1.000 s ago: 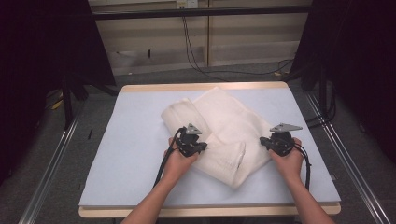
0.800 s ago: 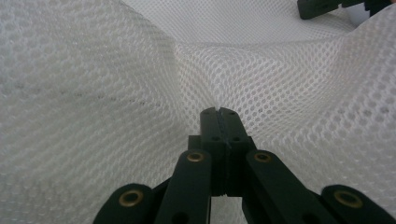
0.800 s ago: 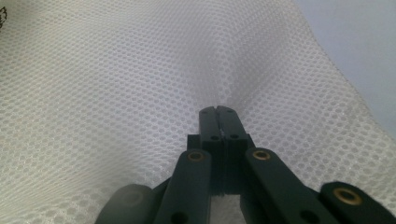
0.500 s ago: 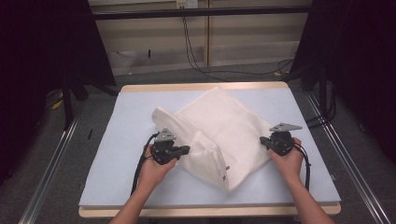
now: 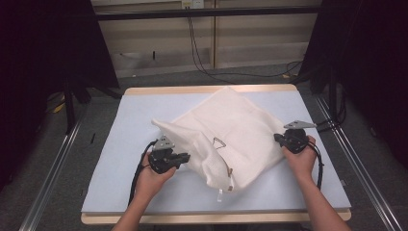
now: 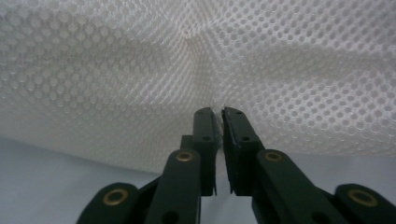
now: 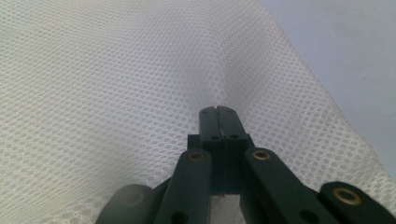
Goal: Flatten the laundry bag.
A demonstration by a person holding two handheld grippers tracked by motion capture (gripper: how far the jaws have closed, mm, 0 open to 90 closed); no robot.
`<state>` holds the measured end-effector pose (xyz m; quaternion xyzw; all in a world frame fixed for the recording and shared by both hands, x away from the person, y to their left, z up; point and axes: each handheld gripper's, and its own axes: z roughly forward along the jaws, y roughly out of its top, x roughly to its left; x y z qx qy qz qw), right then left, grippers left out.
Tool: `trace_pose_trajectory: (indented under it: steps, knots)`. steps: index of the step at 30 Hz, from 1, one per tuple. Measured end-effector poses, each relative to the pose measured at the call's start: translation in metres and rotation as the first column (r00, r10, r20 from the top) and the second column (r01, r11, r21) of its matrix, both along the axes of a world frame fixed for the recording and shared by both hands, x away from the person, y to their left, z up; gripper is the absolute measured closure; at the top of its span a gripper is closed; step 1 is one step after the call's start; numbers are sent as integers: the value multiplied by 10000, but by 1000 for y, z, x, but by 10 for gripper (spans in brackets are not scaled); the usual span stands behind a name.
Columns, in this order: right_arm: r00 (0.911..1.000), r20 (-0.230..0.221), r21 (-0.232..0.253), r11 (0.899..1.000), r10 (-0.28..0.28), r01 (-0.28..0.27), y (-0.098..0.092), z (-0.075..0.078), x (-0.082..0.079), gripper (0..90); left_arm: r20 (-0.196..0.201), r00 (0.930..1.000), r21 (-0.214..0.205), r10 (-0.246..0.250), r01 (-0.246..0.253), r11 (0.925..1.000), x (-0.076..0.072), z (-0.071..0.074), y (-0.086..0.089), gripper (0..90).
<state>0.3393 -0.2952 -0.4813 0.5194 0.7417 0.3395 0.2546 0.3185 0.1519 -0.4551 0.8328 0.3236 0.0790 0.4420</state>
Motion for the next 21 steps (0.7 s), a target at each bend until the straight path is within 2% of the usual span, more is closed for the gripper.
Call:
trace_pose_trajectory:
  steps: [1, 3, 4, 5, 8, 11, 13, 15, 18, 21]
  knots:
    - [10000, 19, 2, 10000, 14, -14, -2, 1, 0, 900, 42, 10000, 42, 47, -47, 10000, 1, -1, 3, 774]
    - [10000, 82, -87, 10000, 14, -13, -5, 1, 0, 900, -127, 9997, -69, 224, -225, 9997, 3, -2, 8, 698]
    - [10000, 80, -28, 10000, 33, -33, -6, 1, 0, 900, -83, 9993, 158, 366, -365, 9992, 4, -3, 12, 665]
    - [10000, 30, 36, 10000, 23, -23, -6, 1, 0, 900, -97, 9992, 181, 387, -386, 9991, 4, -4, 14, 603]
    - [9999, 87, -108, 9999, 131, -130, -5, 0, 0, 900, -153, 9974, 28, 709, -709, 9975, 7, -6, 26, 484]
    - [9997, 115, -112, 9997, 198, -197, -2, -1, 0, 876, 57, 9960, -48, 887, -887, 9960, 9, -4, 33, 414]
    - [9996, 228, -133, 9998, 172, -169, 0, 1, -2, 825, 179, 9948, -51, 1003, -1003, 9949, 10, -3, 36, 346]
    - [9995, 304, 7, 9999, 122, -122, 1, 5, -6, 772, 236, 9954, -14, 928, -928, 9957, 11, -1, 39, 328]
    - [9986, 436, 121, 9995, 298, -304, 2, 9, -12, 739, 300, 9951, 178, 943, -949, 9953, 13, -2, 44, 300]
    - [9989, 329, 273, 9990, 331, -340, 5, 12, -20, 647, 311, 9944, 147, 1012, -1017, 9947, 15, -3, 49, 272]
